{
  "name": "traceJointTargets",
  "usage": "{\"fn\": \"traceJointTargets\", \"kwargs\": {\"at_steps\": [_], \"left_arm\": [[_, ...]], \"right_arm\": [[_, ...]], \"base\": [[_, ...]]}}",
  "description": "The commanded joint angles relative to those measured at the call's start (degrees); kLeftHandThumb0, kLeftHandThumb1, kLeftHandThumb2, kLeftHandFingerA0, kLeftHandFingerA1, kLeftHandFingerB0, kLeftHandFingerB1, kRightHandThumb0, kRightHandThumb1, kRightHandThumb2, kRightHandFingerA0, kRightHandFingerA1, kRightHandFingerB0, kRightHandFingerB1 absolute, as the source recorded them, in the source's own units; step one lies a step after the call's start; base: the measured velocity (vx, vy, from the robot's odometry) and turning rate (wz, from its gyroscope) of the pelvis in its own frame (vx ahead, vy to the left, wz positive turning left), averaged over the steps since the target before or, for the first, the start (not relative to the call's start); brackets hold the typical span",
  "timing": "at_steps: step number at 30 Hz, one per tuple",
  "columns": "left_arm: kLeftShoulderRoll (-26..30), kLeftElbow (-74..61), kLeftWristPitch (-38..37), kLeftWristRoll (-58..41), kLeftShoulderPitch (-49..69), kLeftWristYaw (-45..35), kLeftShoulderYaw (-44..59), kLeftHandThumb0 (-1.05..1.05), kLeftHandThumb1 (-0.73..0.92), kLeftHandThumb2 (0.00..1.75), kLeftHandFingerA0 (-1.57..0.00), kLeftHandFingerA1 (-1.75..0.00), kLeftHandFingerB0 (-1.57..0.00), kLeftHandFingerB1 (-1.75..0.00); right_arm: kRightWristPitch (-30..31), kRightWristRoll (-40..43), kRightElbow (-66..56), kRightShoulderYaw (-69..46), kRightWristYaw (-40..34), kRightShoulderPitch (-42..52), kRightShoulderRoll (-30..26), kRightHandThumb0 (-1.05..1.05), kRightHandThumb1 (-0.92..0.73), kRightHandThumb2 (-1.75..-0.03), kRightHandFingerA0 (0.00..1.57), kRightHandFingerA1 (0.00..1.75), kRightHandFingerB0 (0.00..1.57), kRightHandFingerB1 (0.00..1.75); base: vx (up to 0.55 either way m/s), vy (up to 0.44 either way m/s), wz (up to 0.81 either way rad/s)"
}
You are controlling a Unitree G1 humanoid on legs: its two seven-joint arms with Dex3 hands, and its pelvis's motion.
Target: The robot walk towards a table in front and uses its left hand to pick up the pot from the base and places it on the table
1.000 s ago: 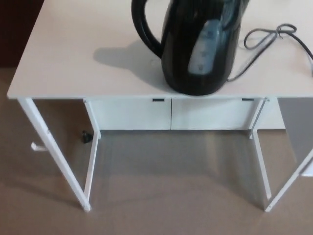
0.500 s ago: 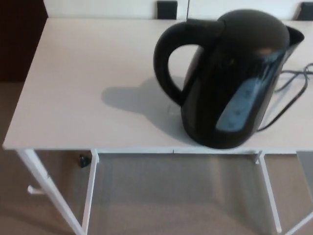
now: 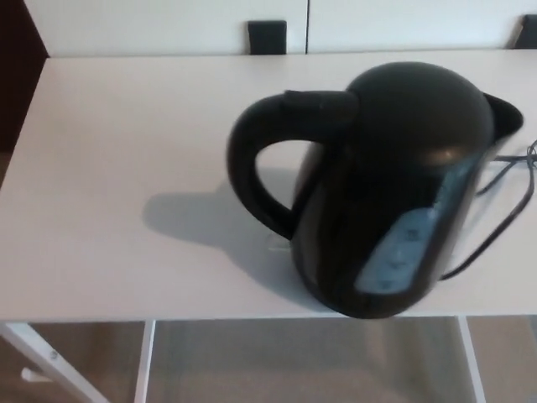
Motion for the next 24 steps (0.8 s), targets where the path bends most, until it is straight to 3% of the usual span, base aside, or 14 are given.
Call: {"fn": "traceJointTargets", "kwargs": {"at_steps": [1,18,24], "left_arm": [[0.7,0.6,-1.2,0.1,0.6,-0.2,0.5,-0.08,0.53,0.55,-0.54,-0.38,-0.3,-0.31],[0.7,-0.8,0.0,0.5,0.9,0.0,0.5,-0.09,0.52,0.56,-0.55,-0.4,-0.3,-0.31],[2.2,1.9,0.3,-1.7,1.1,-1.7,3.6,-0.02,0.55,0.56,-0.47,-0.42,-0.25,-0.31]], "right_arm": [[-0.4,-0.3,0.5,0.1,-0.1,0.0,-0.3,-0.38,-0.53,-0.57,0.74,0.45,0.49,0.37],[0.0,-0.1,-0.1,0.0,0.2,0.0,-0.2,-0.38,-0.52,-0.57,0.74,0.44,0.49,0.36],[0.9,-0.4,-0.1,0.8,0.0,0.1,1.1,-0.37,-0.53,-0.57,0.73,0.43,0.47,0.36]], "base": [[0.02,0.253,-0.39],[0.04,-0.033,0.07],[0.01,-0.042,0.0]]}}
